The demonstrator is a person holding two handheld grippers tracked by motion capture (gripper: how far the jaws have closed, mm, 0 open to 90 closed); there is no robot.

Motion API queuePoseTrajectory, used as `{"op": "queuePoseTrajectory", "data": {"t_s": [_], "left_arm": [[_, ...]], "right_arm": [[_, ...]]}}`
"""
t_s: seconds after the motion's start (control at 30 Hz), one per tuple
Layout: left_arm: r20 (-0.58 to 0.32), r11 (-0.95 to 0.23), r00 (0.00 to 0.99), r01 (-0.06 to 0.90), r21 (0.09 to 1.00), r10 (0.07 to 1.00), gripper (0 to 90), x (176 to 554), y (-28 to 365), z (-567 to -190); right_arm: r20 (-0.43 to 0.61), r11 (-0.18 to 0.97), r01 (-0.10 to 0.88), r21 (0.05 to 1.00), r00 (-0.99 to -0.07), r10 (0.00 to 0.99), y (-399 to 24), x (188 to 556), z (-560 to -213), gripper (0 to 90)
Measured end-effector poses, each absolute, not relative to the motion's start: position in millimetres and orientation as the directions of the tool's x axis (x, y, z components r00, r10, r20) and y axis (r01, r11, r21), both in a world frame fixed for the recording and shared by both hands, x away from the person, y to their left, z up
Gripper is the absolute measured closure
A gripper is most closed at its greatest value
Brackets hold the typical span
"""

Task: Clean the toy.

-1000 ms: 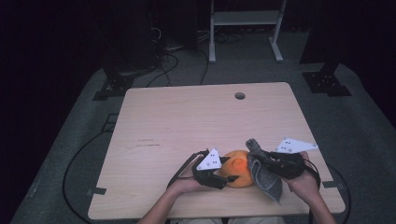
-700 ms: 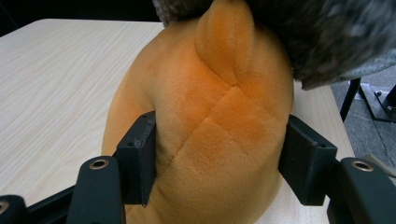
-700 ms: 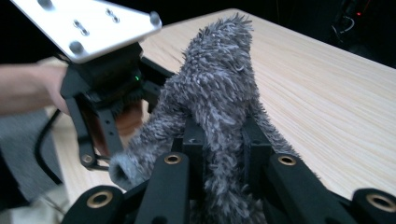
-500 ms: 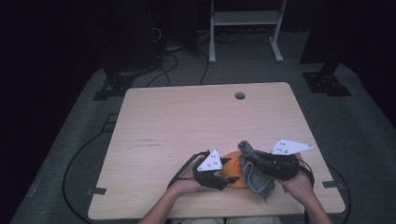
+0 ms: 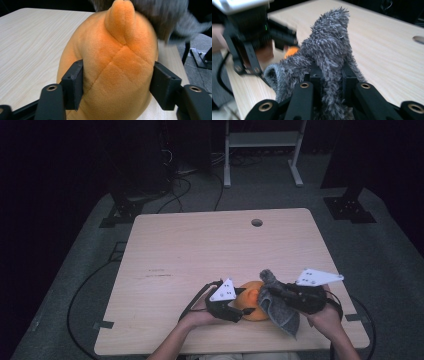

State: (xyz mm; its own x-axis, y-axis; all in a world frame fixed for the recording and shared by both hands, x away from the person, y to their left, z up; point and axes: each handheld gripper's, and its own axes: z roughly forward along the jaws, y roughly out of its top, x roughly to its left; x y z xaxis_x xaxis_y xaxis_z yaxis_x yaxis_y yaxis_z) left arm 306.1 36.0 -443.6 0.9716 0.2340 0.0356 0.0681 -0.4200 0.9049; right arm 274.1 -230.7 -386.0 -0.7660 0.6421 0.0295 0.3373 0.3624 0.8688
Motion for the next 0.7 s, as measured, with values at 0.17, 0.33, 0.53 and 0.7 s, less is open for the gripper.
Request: {"op": "queuePoseTrajectory", "data": {"t_s": [0.17, 0.33, 0.53, 0.7], "left_arm": [[-0.01, -0.409, 0.97, 0.111, 0.906, 0.242, 11.2, 312.3, 36.0, -443.1], [0.005, -0.442, 0.964, 0.117, 0.89, 0.265, 7.6, 312.2, 28.1, -453.5], [0.081, -0.413, 0.96, 0.039, 0.91, 0.269, 33.3, 305.4, 35.3, -436.1], [0.109, -0.413, 0.955, 0.014, 0.911, 0.275, 34.4, 305.4, 46.7, -422.4]], "right_arm": [[0.069, 0.353, 0.377, 0.856, -0.761, 0.645, -234.0, 277.9, -398.3, 75.5], [0.057, 0.359, 0.369, 0.858, -0.761, 0.646, -235.6, 277.4, -399.3, 75.3], [0.063, 0.316, 0.353, 0.881, -0.749, 0.659, -237.1, 274.5, -388.4, 75.4], [0.061, 0.29, 0.325, 0.9, -0.753, 0.655, -230.8, 274.3, -382.1, 75.5]]}}
